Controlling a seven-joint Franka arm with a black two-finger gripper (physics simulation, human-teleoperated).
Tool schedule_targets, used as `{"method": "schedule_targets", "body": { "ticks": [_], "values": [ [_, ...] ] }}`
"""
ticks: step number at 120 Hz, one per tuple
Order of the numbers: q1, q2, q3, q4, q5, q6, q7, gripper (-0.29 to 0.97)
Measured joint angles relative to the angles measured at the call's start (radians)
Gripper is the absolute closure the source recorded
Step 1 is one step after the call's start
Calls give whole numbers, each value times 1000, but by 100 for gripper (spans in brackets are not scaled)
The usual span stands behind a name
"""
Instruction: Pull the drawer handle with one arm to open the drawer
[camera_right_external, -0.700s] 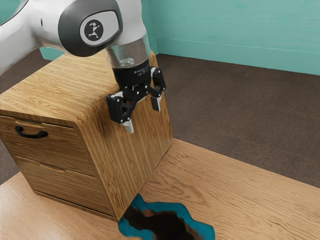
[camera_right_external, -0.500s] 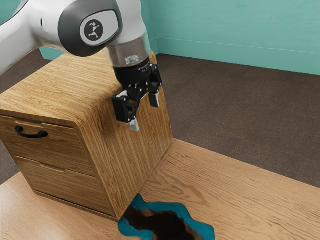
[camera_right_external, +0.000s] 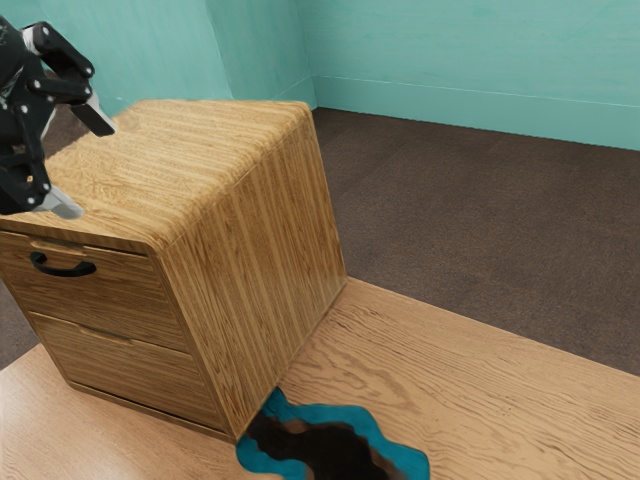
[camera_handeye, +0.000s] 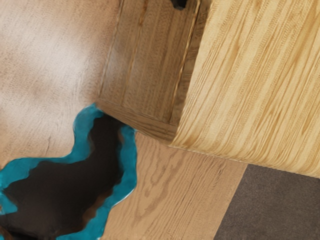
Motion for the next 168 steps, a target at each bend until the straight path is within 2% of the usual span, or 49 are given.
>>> {"method": "schedule_targets", "body": {
  "ticks": [7, 15, 27, 48, 95, 168],
  "values": [
    [2, -125, 51, -148, 15, 21, -7, 0],
    [5, -186, 98, -258, 26, 59, -15, 0],
    [14, -208, 133, -368, 38, 128, -25, 0],
    [35, -218, 164, -471, 59, 234, -39, 0],
    [39, -210, 211, -561, 90, 378, -59, 0],
    [49, -193, 288, -630, 118, 428, -48, 0]
  ]
}}
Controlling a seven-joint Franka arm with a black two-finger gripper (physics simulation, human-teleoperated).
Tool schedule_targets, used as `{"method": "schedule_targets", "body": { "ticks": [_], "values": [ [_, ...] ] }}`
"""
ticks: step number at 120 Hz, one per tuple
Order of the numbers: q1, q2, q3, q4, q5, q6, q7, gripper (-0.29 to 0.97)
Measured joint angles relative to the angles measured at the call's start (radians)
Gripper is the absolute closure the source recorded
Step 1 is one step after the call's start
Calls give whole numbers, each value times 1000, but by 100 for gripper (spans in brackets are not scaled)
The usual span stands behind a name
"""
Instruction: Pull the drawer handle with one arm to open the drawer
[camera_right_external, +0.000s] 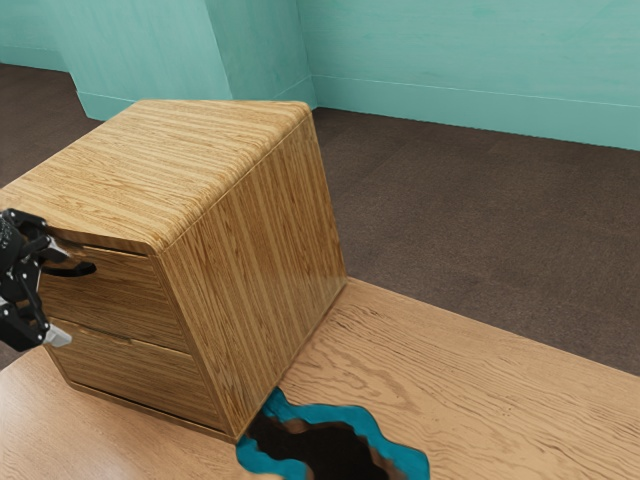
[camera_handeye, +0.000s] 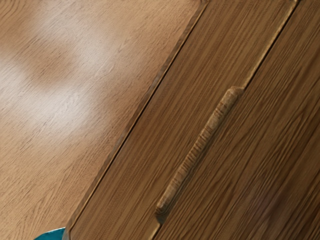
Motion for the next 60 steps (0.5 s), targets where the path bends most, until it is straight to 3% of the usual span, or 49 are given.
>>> {"method": "schedule_targets", "body": {
  "ticks": [60],
  "values": [
    [-18, -45, 2, -46, 15, 1, -51, 0]
  ]
}}
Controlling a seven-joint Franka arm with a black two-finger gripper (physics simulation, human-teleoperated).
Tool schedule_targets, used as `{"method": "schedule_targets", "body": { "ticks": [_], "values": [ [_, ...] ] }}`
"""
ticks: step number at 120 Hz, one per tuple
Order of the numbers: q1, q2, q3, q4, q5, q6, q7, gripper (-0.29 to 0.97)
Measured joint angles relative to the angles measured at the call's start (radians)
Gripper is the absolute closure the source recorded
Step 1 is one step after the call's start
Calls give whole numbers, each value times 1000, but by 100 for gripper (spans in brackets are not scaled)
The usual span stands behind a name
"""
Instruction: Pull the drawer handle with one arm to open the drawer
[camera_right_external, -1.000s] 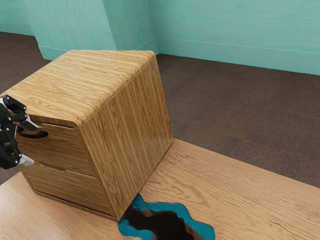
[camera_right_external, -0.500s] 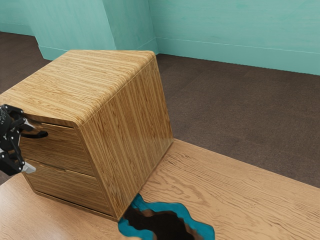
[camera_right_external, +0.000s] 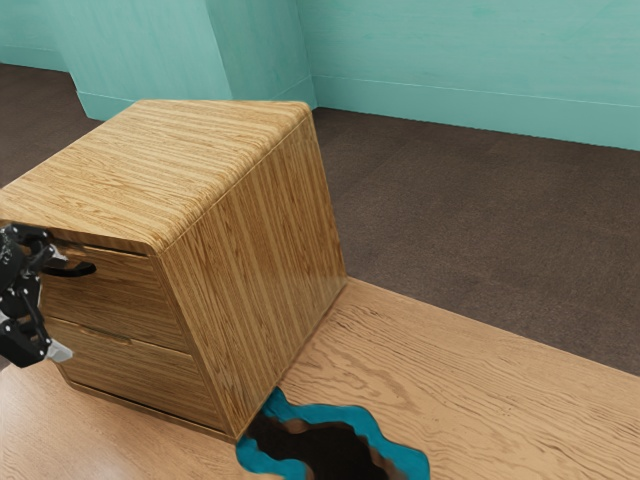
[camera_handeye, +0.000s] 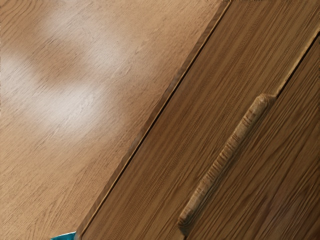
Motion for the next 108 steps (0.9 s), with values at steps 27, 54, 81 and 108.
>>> {"method": "schedule_targets", "body": {
  "ticks": [27, 54, 81, 108],
  "values": [
    [10, -47, 1, -38, 4, 7, 8, 0],
    [13, -275, 3, -143, 3, -23, 20, 0],
    [7, -505, 0, -142, 53, -197, 22, 1],
    [38, -474, -342, 329, 31, -304, 24, 1]
  ]
}}
